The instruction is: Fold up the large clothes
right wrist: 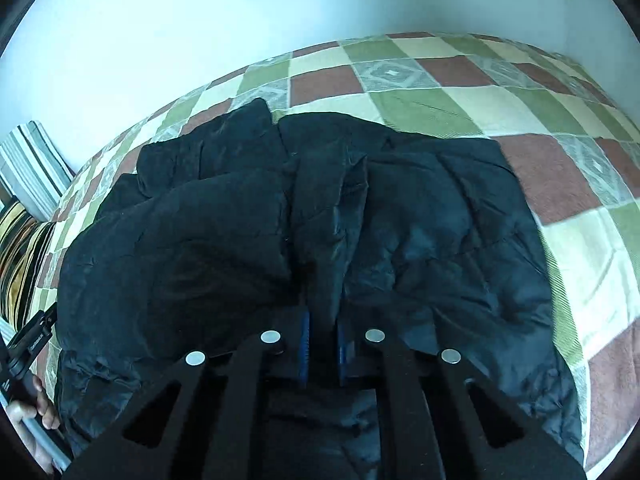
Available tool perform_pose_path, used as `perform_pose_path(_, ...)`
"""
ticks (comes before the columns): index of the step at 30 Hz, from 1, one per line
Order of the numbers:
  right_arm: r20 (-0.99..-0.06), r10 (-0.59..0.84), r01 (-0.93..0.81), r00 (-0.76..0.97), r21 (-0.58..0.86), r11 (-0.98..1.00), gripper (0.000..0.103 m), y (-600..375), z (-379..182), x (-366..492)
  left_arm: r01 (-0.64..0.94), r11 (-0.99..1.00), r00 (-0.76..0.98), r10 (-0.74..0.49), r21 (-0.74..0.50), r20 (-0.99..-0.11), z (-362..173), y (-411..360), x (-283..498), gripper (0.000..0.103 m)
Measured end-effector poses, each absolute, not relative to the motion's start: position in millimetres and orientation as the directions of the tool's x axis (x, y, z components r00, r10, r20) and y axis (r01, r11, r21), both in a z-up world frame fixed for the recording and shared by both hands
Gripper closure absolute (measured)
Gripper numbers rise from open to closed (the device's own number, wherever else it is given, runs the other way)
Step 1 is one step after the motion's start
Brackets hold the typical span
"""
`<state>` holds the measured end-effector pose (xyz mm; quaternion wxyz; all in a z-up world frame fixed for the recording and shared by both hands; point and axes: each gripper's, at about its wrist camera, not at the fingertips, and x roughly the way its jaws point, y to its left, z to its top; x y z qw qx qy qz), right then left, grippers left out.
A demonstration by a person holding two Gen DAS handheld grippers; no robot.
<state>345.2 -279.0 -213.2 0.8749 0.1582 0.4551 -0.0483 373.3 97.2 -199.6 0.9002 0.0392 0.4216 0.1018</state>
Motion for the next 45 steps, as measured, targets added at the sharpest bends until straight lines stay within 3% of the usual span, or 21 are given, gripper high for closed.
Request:
perform_pose_path(9,-0.832,0.036,0.217,0.554,0.186,0.958,0.092,-284.3,-238.4,344.7,-0.12,0.97,0.583,0.243,0.213,-0.775,-227.0,90.3,388.9,0.034)
perform_pose_path(11,-0.827,0.033,0.198,0.562,0.173,0.965,0.088,-281.7,-233.4,343.5,-0.126,0.967,0.59,0.251,0.22,-0.768,-221.2,90.5,386.7,0.034)
perform_pose_path(15,-0.809,-0.026,0.194,0.588,0.11,0.975,0.068,-275.6,-205.9,329.4,-0.135,0.967,0.625,0.254,0.218,-0.738,-196.2,86.4,372.9,0.035)
perform_pose_path(20,-0.741,-0.032,0.17,0.671,0.112,0.979,0.068,-259.9,-164.5,331.5,-0.051,0.992,0.685,0.119,0.116,-0.719,-162.3,52.8,374.4,0.035)
perform_pose_path(25,-0.748,0.012,0.086,0.664,0.093,0.992,0.068,-229.5,-174.8,369.3,0.036,0.992,0.689,0.064,0.122,-0.722,-167.5,-2.7,405.6,0.035)
perform_pose_path(32,-0.796,-0.001,0.084,0.605,0.062,0.995,0.063,-220.7,-218.2,390.9,0.071,0.973,0.63,0.127,0.219,-0.767,-213.9,-38.9,429.2,0.034)
perform_pose_path(45,-0.796,-0.041,0.09,0.605,0.017,0.996,0.063,-213.6,-239.6,394.1,0.089,0.969,0.612,0.128,0.229,-0.78,-241.1,-41.2,438.2,0.032)
